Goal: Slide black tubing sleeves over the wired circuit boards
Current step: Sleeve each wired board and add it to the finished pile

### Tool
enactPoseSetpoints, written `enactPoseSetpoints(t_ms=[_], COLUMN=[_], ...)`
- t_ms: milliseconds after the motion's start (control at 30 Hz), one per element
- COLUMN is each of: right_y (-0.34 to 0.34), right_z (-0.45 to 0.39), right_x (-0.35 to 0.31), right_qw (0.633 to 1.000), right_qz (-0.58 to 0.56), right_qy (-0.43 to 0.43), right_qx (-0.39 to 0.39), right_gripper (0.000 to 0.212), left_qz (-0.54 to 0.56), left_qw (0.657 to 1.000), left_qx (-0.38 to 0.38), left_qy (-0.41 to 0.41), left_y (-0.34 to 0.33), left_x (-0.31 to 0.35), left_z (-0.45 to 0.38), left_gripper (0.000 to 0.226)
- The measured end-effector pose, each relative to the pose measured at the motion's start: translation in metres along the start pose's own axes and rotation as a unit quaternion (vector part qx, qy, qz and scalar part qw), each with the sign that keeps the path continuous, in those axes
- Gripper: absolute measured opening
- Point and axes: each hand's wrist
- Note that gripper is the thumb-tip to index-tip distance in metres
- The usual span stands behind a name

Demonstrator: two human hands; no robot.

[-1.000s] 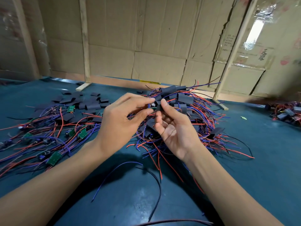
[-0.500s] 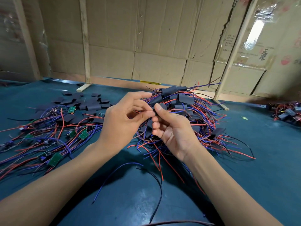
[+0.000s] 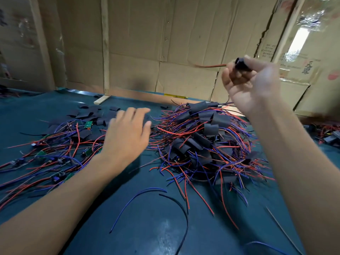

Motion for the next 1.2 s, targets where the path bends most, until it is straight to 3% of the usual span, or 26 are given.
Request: enactPoseSetpoints(t_ms=[100, 200, 333, 433, 533, 667, 733, 833, 900, 967, 1033, 1100, 1200], right_y=[0.009, 0.027, 0.044, 0.048, 0.055, 0.06, 0.059, 0.049, 0.032, 0.021, 0.021, 0.024, 0.025], right_z=[-0.019, -0.019, -0.014, -0.016, -0.02, -0.013, -0.002, 0.027, 0.053, 0.072, 0.088, 0.1, 0.108], right_x=[0.004, 0.026, 0.037, 0.032, 0.031, 0.033, 0.037, 0.061, 0.087, 0.113, 0.138, 0.153, 0.161], right_qw=[0.988, 0.972, 0.971, 0.952, 0.89, 0.813, 0.78, 0.697, 0.654, 0.633, 0.6, 0.591, 0.611], right_qz=[0.132, 0.18, 0.174, 0.264, 0.422, 0.545, 0.608, 0.678, 0.668, 0.664, 0.673, 0.66, 0.632], right_qy=[-0.068, -0.141, -0.153, -0.151, -0.173, -0.204, -0.135, 0.18, 0.33, 0.394, 0.433, 0.456, 0.46], right_qx=[0.048, 0.058, 0.052, 0.041, 0.019, 0.016, 0.057, 0.149, 0.131, 0.059, -0.017, -0.083, -0.126], right_gripper=[0.021, 0.022, 0.024, 0.03, 0.043, 0.049, 0.055, 0.066, 0.064, 0.057, 0.052, 0.049, 0.049], left_qz=[-0.181, -0.198, -0.183, -0.158, -0.109, -0.085, -0.116, -0.165, -0.15, -0.142, -0.159, -0.158, -0.094], left_qw=[0.961, 0.91, 0.924, 0.936, 0.947, 0.966, 0.965, 0.964, 0.976, 0.97, 0.954, 0.961, 0.985], left_qx=[-0.127, -0.211, -0.196, -0.174, -0.128, -0.069, -0.068, -0.06, -0.096, -0.185, -0.24, -0.213, -0.131], left_qy=[0.167, 0.297, 0.272, 0.263, 0.274, 0.235, 0.224, 0.198, 0.122, 0.074, 0.079, 0.076, 0.065], left_y=[0.006, 0.008, 0.011, 0.013, 0.013, 0.015, 0.011, 0.007, 0.002, -0.005, -0.007, -0.005, 0.005], left_x=[-0.027, -0.046, -0.055, -0.058, -0.061, -0.066, -0.069, -0.073, -0.074, -0.071, -0.067, -0.067, -0.063], left_z=[-0.003, -0.001, -0.009, -0.011, -0.011, -0.013, -0.011, -0.01, -0.012, -0.015, -0.016, -0.017, -0.016], left_gripper=[0.047, 0.055, 0.038, 0.019, 0.011, 0.015, 0.017, 0.041, 0.047, 0.041, 0.036, 0.033, 0.023])
Point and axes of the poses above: each hand's wrist, its own z-axis away from the middle knuckle, its own y-axis out of the back of the hand, x = y × z, and after that the axes turned 12 degrees about z, right-handed
